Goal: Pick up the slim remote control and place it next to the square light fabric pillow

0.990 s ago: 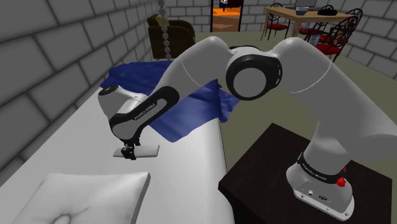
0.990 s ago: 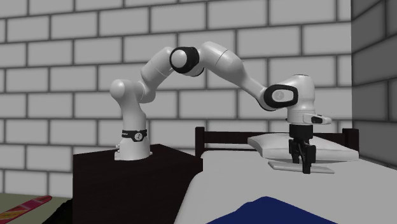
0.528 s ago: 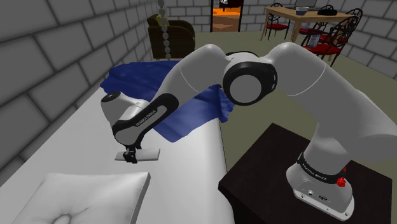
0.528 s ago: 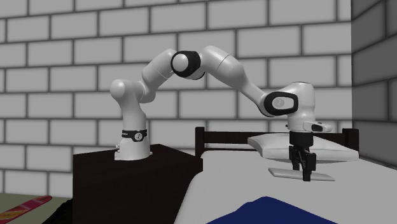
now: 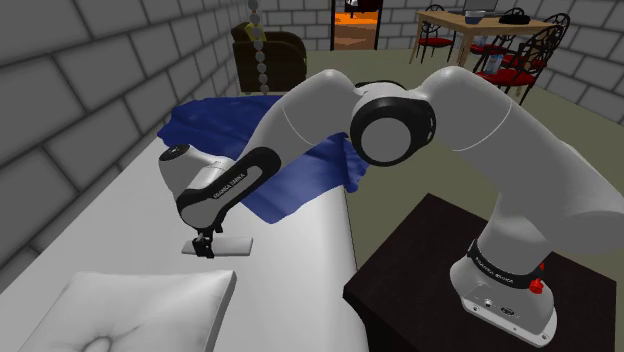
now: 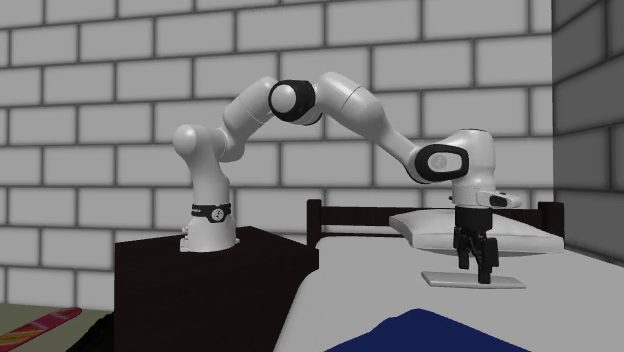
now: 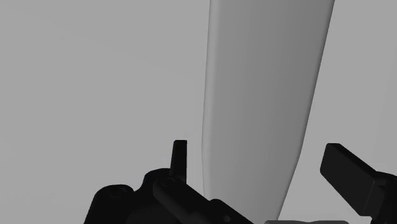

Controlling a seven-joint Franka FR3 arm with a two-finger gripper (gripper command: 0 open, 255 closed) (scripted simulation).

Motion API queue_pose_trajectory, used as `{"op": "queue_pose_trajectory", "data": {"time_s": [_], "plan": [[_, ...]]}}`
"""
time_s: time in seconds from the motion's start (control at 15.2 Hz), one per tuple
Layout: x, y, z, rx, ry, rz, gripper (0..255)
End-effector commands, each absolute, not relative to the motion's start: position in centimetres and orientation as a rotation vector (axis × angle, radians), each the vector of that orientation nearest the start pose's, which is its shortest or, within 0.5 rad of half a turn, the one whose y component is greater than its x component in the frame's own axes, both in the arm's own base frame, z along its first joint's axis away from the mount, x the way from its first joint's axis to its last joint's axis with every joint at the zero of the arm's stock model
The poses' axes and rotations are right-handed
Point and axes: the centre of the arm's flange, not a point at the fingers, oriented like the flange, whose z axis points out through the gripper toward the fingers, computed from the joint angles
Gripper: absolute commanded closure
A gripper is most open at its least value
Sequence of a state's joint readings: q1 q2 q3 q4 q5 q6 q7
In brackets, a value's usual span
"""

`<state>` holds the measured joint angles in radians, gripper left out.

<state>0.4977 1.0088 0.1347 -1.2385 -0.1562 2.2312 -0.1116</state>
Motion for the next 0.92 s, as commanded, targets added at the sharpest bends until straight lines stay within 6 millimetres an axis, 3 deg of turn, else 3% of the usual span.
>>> {"op": "queue_pose_trajectory", "data": {"time_s": [0.0,0.07,0.33,0.86], "plan": [[62.3,41.8,15.1,-2.916,-1.196,0.007,0],[62.3,41.8,15.1,-2.916,-1.196,0.007,0],[62.3,41.8,20.1,-2.916,-1.196,0.007,0],[62.3,41.8,20.1,-2.916,-1.196,0.007,0]]}}
